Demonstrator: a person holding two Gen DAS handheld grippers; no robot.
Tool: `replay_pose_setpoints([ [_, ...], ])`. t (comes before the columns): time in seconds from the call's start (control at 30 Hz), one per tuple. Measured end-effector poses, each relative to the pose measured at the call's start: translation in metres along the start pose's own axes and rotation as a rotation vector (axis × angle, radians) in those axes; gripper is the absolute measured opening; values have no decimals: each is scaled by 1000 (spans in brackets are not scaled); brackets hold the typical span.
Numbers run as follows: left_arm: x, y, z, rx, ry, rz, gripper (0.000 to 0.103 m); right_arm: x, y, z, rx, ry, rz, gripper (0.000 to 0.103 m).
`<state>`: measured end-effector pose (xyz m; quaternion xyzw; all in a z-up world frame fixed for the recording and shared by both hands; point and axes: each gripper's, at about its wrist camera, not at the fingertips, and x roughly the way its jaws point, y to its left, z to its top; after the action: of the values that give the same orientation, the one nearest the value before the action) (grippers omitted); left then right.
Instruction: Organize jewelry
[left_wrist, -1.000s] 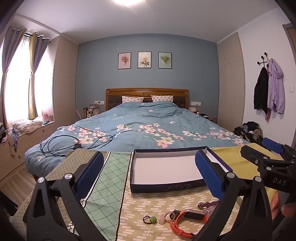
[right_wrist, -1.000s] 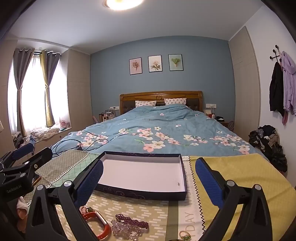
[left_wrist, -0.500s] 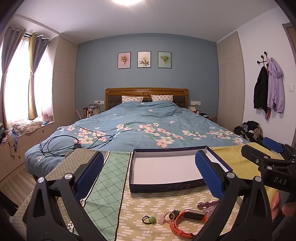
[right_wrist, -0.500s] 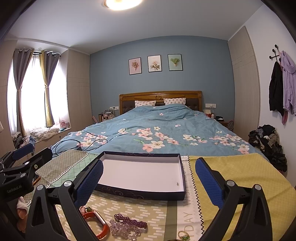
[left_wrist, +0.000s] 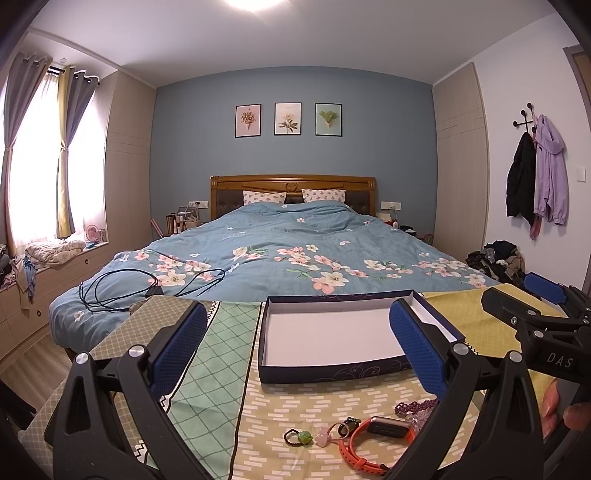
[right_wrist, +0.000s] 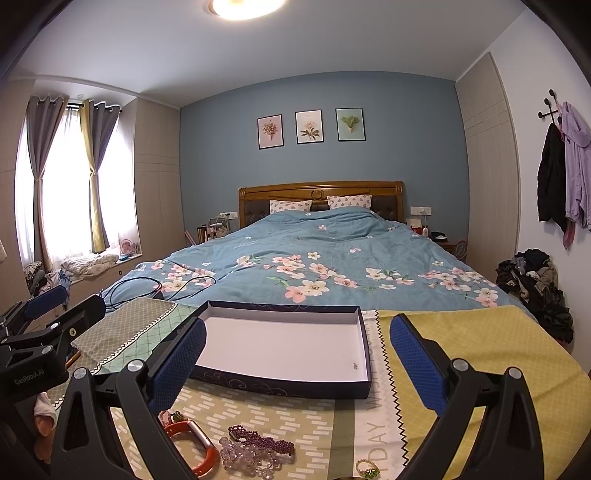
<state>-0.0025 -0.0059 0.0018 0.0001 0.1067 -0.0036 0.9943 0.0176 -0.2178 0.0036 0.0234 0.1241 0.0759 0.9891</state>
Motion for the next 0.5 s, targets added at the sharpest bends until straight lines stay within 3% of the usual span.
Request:
replay_pose_setpoints([
  [0.5, 0, -1, 0, 2, 2, 0, 97, 2, 4, 0, -10, 5, 1, 96],
])
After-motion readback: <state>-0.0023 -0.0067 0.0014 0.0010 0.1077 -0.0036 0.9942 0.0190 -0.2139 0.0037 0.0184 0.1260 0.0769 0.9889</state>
